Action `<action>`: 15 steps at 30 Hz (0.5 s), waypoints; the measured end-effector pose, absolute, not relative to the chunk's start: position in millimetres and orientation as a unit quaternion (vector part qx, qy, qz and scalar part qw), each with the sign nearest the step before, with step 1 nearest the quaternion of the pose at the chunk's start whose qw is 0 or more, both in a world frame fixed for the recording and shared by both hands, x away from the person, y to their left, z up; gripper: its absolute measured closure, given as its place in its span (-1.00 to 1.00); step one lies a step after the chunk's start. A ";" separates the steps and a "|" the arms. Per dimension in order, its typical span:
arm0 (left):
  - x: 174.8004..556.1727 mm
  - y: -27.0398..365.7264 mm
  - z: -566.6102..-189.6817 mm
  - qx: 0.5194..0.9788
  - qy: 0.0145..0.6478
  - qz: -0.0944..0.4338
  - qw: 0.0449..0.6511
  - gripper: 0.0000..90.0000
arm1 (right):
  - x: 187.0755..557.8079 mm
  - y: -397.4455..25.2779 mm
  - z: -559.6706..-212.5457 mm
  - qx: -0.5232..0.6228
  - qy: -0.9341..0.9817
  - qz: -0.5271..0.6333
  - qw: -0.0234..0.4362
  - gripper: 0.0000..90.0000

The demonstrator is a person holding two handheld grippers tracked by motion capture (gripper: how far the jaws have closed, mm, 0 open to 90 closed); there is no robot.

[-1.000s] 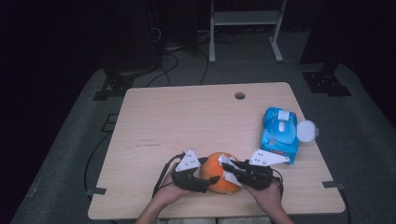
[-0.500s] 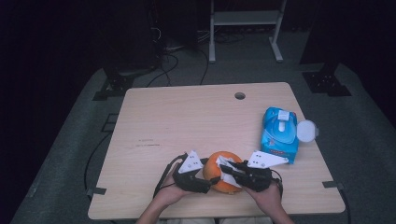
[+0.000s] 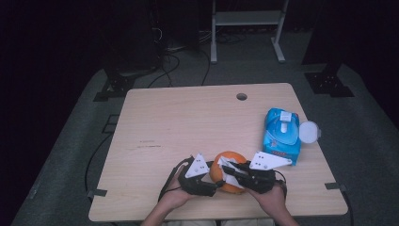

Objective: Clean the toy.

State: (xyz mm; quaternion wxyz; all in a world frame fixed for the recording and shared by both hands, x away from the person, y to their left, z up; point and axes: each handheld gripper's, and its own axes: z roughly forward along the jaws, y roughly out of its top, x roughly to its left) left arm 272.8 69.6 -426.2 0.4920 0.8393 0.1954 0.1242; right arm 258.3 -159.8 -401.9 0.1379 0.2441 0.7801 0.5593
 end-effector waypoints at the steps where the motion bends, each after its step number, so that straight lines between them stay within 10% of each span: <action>1: 273.6 71.0 -425.2 0.837 0.197 0.123 0.495 -0.29 | 258.6 -161.7 -400.1 0.248 0.779 0.558 0.144 0.77; 8: 274.9 65.4 -422.4 0.824 0.224 0.109 0.509 -0.53 | 261.6 -173.6 -402.1 0.282 0.768 0.555 0.152 0.77; 15: 268.6 61.7 -421.9 0.828 0.200 0.143 0.503 -0.34 | 255.6 -155.9 -398.5 0.243 0.785 0.550 0.150 0.78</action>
